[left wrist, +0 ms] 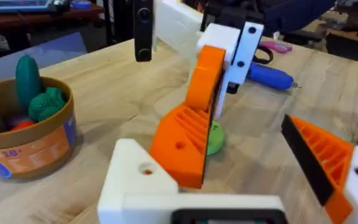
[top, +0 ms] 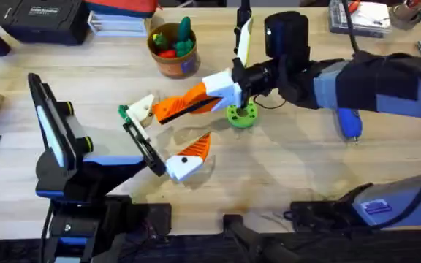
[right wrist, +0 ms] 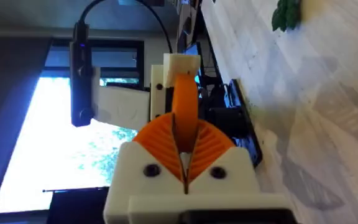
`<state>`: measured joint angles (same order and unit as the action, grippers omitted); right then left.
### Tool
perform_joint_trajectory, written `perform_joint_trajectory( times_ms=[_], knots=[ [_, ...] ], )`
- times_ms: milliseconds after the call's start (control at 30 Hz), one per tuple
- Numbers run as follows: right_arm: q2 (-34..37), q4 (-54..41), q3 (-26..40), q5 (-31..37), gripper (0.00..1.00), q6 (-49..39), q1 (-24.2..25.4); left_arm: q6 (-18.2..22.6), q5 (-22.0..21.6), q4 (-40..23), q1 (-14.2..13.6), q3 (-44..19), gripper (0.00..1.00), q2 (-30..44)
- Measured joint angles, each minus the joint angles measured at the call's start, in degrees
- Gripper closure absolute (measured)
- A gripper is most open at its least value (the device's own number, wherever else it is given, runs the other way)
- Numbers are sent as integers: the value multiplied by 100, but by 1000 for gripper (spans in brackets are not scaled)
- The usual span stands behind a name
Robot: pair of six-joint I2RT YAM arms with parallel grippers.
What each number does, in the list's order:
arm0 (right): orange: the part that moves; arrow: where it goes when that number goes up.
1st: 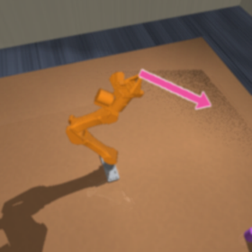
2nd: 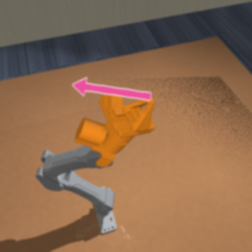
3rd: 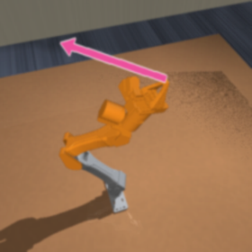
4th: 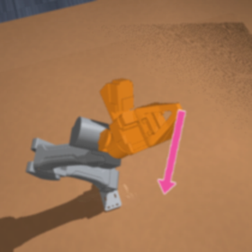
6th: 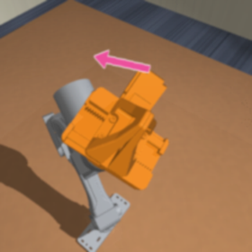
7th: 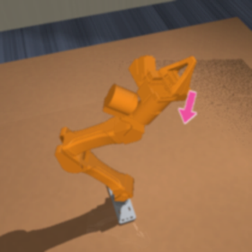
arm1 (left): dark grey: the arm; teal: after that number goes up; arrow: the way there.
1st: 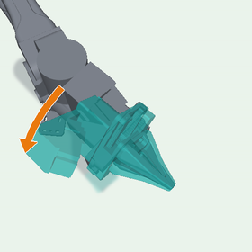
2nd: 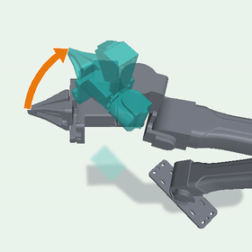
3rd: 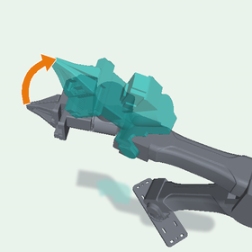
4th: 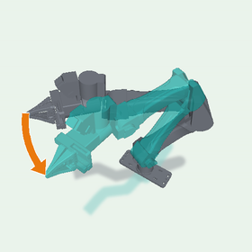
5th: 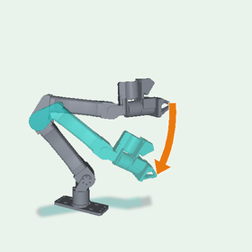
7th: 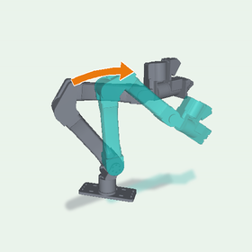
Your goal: Pick up the gripper from the table and insert it into the empty holder that is missing its gripper. Then pick up a screw, insert it into the mounting hole, and use the screwdriver to tighten it. Finally, clean up the table by picking up the vegetable and placing it into the bucket.
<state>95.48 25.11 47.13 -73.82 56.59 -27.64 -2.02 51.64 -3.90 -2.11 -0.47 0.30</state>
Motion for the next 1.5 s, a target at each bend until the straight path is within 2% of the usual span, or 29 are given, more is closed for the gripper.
perform_joint_trajectory(
  times_ms=[167, 533, 800, 1000, 1500],
  knots=[
    [-2, 378, 0, -7, 990, 66, 0, 4, 2, 34, 0, 0, 14, 0],
    [40, 410, 31, 158, 990, 125, -132, 2, -26, 26, 0, 0, 15, 0],
    [852, 403, 857, -152, 991, 130, -259, 0, -369, 26, 55, 0, 15, 0],
    [1411, 408, 1446, -347, 992, 173, -478, 0, -459, 48, 66, 0, 15, 0],
    [1517, 410, 1539, -227, 992, 213, -556, -42, -454, 8, 66, 0, 15, 0]
  ],
)
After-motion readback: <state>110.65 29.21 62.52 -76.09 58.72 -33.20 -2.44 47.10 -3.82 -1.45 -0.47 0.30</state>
